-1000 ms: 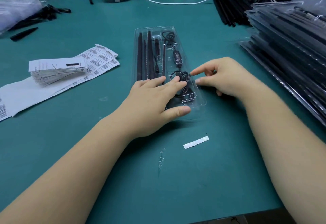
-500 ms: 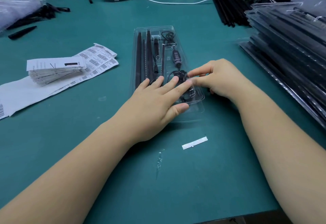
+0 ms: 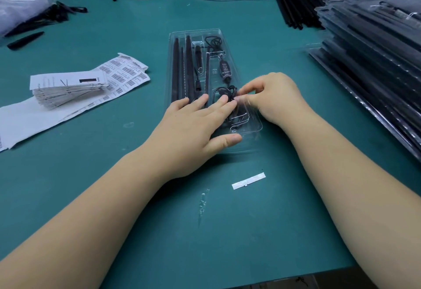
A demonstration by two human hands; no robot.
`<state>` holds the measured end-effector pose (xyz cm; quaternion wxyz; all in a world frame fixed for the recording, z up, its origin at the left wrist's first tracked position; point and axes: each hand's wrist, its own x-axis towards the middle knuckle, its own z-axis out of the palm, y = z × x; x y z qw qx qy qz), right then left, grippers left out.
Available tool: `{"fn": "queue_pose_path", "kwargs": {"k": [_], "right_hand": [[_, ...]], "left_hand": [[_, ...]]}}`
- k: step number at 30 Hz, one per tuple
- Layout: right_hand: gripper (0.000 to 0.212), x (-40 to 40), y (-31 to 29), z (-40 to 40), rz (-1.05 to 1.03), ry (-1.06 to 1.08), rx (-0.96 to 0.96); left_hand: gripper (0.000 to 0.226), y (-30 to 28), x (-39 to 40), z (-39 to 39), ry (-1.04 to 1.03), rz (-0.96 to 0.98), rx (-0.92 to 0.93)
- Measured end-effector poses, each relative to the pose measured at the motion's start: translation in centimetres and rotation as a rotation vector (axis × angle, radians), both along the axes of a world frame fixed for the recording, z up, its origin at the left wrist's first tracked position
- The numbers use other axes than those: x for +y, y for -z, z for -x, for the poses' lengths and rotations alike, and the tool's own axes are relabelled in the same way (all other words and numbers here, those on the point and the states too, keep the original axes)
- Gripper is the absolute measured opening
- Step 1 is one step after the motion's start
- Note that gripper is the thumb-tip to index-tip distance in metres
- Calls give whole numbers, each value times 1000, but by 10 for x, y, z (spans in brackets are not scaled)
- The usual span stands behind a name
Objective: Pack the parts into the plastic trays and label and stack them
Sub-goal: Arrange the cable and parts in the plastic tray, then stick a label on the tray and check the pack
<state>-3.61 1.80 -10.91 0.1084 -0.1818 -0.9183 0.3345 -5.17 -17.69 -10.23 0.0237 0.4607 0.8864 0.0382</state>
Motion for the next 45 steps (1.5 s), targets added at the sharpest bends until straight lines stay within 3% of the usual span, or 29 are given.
{"fn": "queue_pose_path", "kwargs": {"k": [2, 6, 12, 18, 22, 25, 29, 38, 45], "right_hand": [[28, -1, 2, 1, -12, 65, 14], [10, -1, 3, -2, 186, 2, 60], [12, 3, -4, -9, 259, -140, 5], [15, 6, -8, -8, 297, 7, 36], [6, 15, -15, -14, 332, -111, -83], [17, 22, -18, -17, 367, -195, -140], [29, 19, -15, -18, 468, -198, -73], [28, 19, -18, -19, 563, -193, -81], [22, 16, -17, -17, 420, -252, -100]], "left_hand": [[88, 0, 0, -1, 2, 4, 6], [87, 0, 0, 0, -2, -28, -12], [89, 0, -1, 1, -4, -51, -35], [91, -1, 0, 1, -2, -49, -49], [91, 0, -1, 1, -3, -47, -41], [92, 1, 0, 2, 2, -46, -38], [87, 2, -2, 3, 7, -45, -28], [90, 2, -2, 1, 9, -14, -12], [90, 3, -3, 1, 18, -19, 4]]}}
